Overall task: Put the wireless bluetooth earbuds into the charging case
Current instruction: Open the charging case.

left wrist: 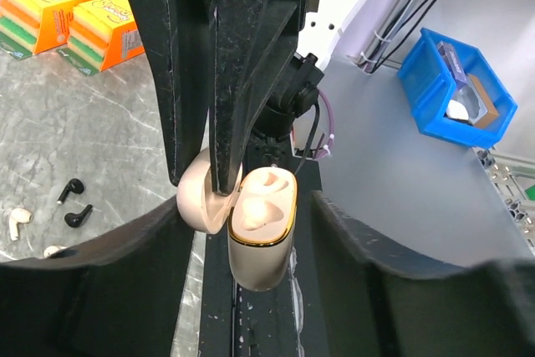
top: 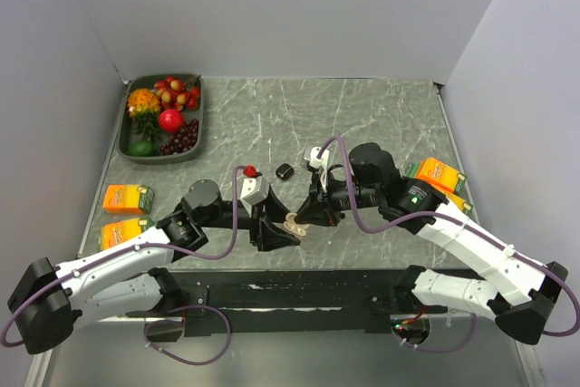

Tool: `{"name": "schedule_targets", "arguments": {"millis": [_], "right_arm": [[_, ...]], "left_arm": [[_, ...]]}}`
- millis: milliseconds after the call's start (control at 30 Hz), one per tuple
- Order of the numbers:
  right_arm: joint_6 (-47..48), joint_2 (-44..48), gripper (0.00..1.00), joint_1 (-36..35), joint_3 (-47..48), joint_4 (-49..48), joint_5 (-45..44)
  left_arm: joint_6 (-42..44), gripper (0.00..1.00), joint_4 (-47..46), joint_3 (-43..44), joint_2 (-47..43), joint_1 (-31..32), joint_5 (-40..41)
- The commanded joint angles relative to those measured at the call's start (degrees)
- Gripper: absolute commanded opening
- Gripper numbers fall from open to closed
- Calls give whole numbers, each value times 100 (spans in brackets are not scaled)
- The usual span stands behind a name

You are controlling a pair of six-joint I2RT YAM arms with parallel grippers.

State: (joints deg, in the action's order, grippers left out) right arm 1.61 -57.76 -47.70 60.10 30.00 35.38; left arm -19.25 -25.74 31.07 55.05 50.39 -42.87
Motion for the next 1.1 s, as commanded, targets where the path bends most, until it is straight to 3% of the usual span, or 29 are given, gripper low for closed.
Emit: {"name": "schedule_targets", "arguments": {"millis": [0, 400, 700, 867, 1067], "right_arm": [[77, 71, 0, -37, 275, -266, -4], [59, 133, 0, -37, 310, -293, -13], [59, 124, 0, -37, 266, -328, -66], [33, 168, 0, -37, 292, -363, -92], [33, 168, 0, -37, 327, -355, -92]], "left_arm": [[-71, 64, -291, -57, 15, -3, -143], [-141, 72, -353, -136, 6, -12, 16], [-185, 55, -476, -136, 59, -3, -125], [-229, 64, -476, -145, 94, -3, -90], [-246, 67, -476, -171, 68, 6, -46]]}}
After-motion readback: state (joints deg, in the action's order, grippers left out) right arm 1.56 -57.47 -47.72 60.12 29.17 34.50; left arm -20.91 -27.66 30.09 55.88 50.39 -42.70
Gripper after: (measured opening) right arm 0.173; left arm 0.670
